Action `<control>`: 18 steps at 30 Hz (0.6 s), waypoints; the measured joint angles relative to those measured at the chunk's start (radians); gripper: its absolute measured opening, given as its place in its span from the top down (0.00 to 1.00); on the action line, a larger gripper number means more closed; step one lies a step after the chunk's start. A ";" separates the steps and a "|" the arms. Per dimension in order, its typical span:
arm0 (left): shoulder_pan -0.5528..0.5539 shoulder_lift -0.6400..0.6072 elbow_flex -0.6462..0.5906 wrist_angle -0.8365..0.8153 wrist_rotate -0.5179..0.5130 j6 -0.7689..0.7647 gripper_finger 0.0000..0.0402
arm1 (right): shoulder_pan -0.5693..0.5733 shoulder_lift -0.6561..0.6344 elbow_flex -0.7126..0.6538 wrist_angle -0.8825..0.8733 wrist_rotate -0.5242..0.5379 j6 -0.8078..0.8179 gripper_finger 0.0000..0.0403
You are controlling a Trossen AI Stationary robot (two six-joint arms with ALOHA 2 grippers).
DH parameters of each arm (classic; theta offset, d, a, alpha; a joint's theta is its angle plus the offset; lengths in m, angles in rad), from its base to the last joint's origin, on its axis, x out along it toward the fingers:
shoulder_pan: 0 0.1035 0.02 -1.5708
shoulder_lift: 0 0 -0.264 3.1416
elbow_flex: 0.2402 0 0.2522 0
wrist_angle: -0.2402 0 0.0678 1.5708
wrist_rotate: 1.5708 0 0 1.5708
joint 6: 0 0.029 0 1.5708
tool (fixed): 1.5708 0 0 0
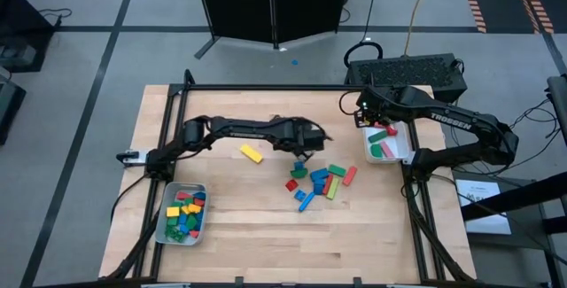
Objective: Sort blocks by size
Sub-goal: Put the yellow block into the white bin
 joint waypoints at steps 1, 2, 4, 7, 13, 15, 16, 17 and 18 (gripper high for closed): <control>0.001 -0.003 -0.005 -0.059 -0.001 0.003 0.29 | 0.000 0.000 0.000 0.002 0.000 -0.008 0.48; 0.002 -0.005 -0.018 -0.097 -0.004 0.007 0.29 | 0.000 0.000 0.000 0.007 0.000 -0.015 0.48; 0.004 -0.005 -0.045 -0.186 -0.008 0.032 0.29 | 0.000 0.000 0.000 0.019 0.000 -0.018 0.48; -0.013 -0.002 -0.081 -0.275 -0.024 0.152 0.29 | 0.000 0.000 0.000 0.043 0.000 -0.034 0.48; -0.056 -0.081 -0.218 -0.299 -0.009 0.317 0.29 | 0.000 0.000 0.000 0.090 0.000 -0.062 0.48; -0.066 -0.168 -0.276 -0.262 -0.005 0.315 0.29 | 0.000 0.000 0.000 0.094 0.000 -0.062 0.48; -0.066 -0.221 -0.311 -0.228 -0.005 0.316 0.29 | 0.000 0.000 0.000 0.097 0.000 -0.062 0.48; -0.068 -0.281 -0.358 -0.182 -0.004 0.316 0.29 | 0.000 0.000 0.000 0.102 0.000 -0.061 0.48; -0.068 -0.349 -0.416 -0.128 0.002 0.319 0.29 | 0.000 0.000 0.000 0.108 -0.001 -0.061 0.48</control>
